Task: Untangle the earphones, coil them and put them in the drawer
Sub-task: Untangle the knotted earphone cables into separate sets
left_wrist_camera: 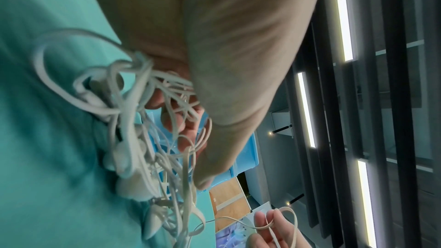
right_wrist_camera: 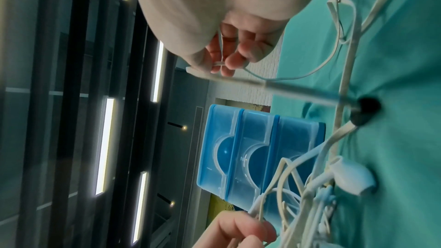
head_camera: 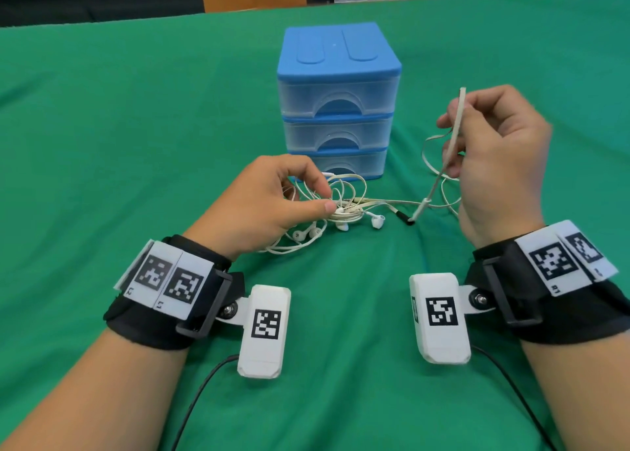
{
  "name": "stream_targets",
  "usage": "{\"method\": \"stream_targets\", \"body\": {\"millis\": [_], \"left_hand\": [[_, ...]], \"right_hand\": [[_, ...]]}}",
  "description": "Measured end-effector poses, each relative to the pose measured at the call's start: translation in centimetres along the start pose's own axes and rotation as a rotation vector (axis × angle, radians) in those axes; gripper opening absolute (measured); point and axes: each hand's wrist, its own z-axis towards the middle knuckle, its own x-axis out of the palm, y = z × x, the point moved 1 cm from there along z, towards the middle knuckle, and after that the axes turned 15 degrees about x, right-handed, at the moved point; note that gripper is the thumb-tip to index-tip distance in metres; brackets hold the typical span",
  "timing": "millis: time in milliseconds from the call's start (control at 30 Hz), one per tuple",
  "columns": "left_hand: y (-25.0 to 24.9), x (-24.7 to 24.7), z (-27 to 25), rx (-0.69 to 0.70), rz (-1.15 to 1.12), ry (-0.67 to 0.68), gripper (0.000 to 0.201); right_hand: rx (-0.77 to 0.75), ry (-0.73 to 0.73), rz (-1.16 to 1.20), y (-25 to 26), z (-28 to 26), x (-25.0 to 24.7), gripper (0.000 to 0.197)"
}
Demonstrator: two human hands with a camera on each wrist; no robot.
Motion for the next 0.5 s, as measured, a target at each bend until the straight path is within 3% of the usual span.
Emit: {"method": "stream_targets", "body": {"millis": [300,400,500], "left_hand": [[0.0,0.1,0.1,0.052,0.049,-0.015,0.021],[0.2,0.1,0.1,0.034,0.023,-0.002,0.024],[0.5,0.3,0.1,-0.005,-0.023,0.033,0.031]], "right_hand": [[0.044,0.053,-0.016,0.0,-0.2,0.4,0.015],[0.123,0.239,-0.154,-0.4,-0.7,0.8,0.006],[0.218,0.473,-0.328,-1.3,-1.4,1.3,0.010]]}}
